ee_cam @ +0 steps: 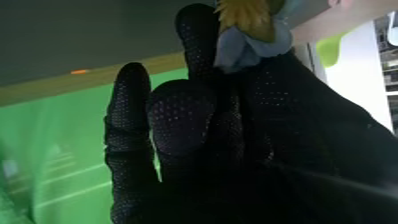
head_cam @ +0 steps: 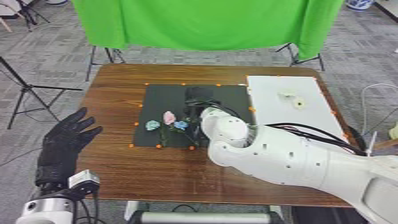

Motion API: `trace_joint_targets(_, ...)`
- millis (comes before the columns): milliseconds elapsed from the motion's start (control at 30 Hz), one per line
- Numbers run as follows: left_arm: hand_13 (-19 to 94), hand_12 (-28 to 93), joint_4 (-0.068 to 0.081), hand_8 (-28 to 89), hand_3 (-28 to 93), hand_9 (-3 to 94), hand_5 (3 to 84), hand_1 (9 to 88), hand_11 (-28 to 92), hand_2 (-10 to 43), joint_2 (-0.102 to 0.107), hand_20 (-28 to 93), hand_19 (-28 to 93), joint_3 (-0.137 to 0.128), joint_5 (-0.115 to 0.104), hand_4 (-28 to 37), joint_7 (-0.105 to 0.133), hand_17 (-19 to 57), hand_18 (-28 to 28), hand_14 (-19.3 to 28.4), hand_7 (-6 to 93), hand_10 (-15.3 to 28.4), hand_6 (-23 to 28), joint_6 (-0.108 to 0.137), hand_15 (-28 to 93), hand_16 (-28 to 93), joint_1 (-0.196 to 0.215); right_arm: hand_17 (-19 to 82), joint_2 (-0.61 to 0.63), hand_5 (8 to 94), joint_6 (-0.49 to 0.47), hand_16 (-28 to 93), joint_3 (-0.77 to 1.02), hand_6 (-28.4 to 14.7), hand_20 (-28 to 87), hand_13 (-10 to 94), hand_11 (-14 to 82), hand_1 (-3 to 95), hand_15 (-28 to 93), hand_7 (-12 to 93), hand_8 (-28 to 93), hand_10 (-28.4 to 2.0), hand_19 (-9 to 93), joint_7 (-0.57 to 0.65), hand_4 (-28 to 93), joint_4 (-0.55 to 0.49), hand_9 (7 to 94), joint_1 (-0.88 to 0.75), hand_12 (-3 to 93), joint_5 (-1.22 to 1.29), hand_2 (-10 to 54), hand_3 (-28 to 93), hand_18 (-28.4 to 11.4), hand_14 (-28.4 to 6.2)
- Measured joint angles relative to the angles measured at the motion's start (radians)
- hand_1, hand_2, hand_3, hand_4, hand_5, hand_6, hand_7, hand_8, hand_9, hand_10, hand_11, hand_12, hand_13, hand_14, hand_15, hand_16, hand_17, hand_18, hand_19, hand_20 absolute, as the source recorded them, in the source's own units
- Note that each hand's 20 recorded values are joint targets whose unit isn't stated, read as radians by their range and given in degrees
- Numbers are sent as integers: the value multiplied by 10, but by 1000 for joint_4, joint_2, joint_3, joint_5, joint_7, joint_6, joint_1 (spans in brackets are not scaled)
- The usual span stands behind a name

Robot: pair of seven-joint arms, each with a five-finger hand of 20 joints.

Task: Arrange flowers

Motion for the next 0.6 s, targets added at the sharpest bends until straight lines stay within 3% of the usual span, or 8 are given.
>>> trace_joint_targets(333,296,79,0,-137,844,352,370,238,272,60,-3,26,557,-1,6,-212,-14,-90,230,233,194,168,82,-8,474,-82,-3,189,3,683,-82,190,50,14,247,676,138,456,794,318,-89,-71,824,-1,-283,-1,805,-47,308,-12,-95,850,-185,-45)
trace_joint_targets(467,296,80,1,-137,844,353,371,239,275,60,-4,26,558,-2,7,-212,-17,-90,230,235,194,171,83,-9,476,-83,-3,184,3,670,-149,173,112,11,259,666,213,425,803,285,-97,-84,818,-13,-283,-6,758,-79,251,-14,-95,877,-186,-54)
trace_joint_targets(600,295,79,1,-136,843,353,371,239,274,60,-6,26,559,-2,5,-212,-18,-90,231,236,193,171,84,-12,478,-83,-3,175,9,646,-170,156,118,8,275,656,287,393,815,265,-179,-97,811,-17,-283,-12,705,-84,190,-15,-95,909,-189,-65)
